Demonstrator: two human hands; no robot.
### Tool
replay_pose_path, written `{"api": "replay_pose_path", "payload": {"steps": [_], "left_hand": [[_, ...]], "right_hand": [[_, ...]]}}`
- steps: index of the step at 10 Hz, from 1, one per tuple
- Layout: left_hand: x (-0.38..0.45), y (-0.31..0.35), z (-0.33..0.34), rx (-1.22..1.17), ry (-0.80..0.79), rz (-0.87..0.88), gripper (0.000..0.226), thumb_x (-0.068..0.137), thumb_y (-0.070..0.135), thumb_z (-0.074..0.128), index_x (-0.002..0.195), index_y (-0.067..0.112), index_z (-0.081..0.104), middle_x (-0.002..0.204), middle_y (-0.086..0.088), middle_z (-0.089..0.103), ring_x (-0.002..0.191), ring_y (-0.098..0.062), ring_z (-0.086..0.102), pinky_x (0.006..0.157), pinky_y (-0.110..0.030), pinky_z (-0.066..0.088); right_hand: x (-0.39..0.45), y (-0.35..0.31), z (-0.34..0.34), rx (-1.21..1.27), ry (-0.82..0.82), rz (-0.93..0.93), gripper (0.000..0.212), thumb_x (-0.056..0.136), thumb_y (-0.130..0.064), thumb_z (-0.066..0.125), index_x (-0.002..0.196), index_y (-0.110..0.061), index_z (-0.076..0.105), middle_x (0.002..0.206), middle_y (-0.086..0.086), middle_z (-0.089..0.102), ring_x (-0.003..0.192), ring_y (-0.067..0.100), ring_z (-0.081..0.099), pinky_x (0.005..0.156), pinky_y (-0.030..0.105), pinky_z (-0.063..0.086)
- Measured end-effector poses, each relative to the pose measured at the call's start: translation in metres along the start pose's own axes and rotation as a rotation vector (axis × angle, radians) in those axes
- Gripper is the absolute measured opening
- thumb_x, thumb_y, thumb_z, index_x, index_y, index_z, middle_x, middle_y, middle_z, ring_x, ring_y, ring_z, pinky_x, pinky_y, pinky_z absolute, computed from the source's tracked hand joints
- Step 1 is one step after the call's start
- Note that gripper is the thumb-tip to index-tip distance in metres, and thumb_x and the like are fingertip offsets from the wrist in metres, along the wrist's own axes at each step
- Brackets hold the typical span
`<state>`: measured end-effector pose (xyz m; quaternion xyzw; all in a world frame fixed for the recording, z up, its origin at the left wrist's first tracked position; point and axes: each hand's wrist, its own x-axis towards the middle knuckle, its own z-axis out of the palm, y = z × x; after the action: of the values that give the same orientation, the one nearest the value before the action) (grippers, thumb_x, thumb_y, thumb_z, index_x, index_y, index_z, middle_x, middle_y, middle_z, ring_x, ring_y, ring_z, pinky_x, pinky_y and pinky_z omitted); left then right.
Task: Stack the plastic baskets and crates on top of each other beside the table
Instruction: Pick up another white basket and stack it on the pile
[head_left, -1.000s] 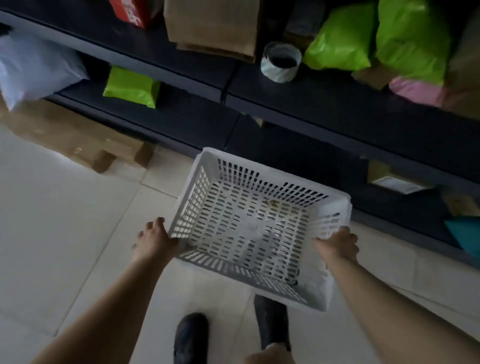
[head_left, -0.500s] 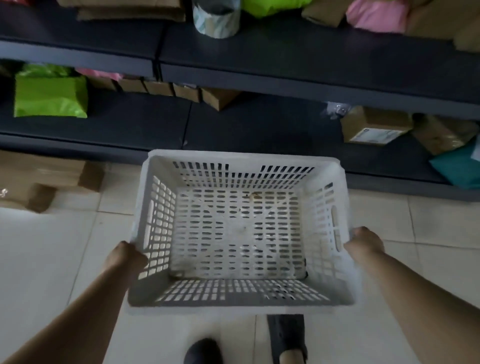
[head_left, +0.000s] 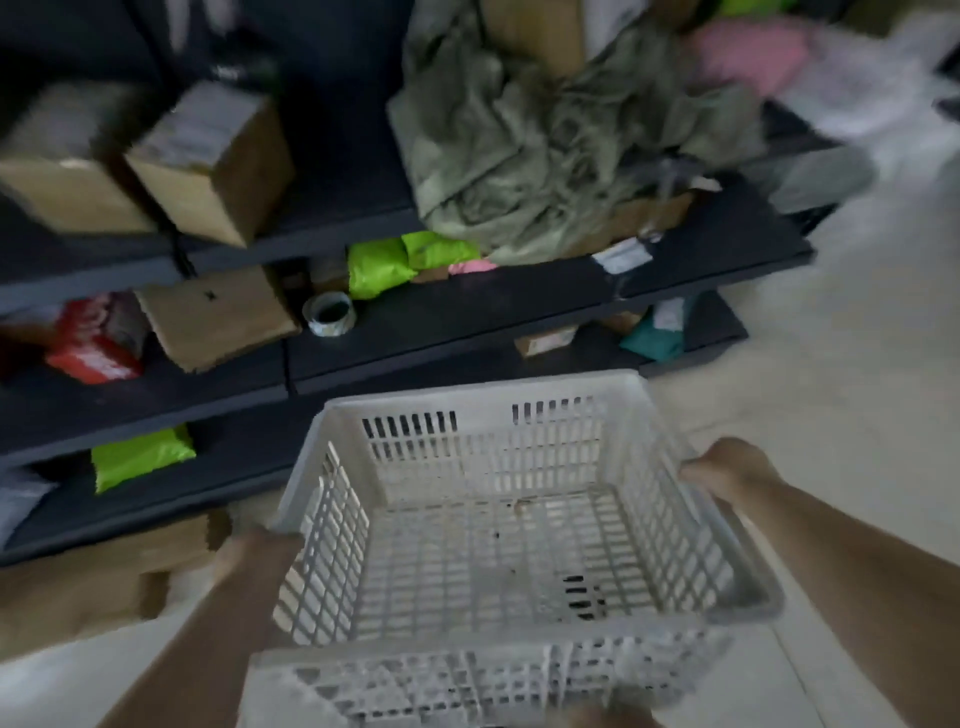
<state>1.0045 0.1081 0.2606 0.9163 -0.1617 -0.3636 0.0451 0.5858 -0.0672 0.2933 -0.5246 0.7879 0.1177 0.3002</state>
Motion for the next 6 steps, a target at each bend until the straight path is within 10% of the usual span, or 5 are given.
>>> {"api": "replay_pose_path", "payload": {"steps": [2, 6], "left_hand": [[-0.126, 0.081, -0.021, 0.179, 0.006, 0.257, 0.045, 0.082, 0.022, 0.062, 0.118, -0.003, 0.058, 0.091, -0.015, 0.058, 0.085, -0.032, 0.06, 0.069, -0.03, 0.045], [-0.323, 0.29, 0.11, 0.341, 0.066, 0.636, 0.02, 0.086, 0.023, 0.051, 0.086, 0.004, 0.06, 0.072, -0.01, 0.059, 0.062, -0.024, 0.057, 0.051, -0.024, 0.038]], "right_hand": [[-0.063, 0.13, -0.069, 0.173, 0.063, 0.121, 0.052, 0.083, -0.043, 0.061, 0.047, -0.009, 0.047, 0.028, 0.0, 0.045, 0.04, 0.019, 0.051, 0.047, 0.024, 0.039], [-0.048, 0.406, -0.143, 0.421, 0.009, 0.383, 0.054, 0.09, -0.052, 0.05, 0.061, -0.008, 0.055, 0.055, 0.008, 0.051, 0.055, 0.022, 0.055, 0.053, 0.026, 0.042]]}}
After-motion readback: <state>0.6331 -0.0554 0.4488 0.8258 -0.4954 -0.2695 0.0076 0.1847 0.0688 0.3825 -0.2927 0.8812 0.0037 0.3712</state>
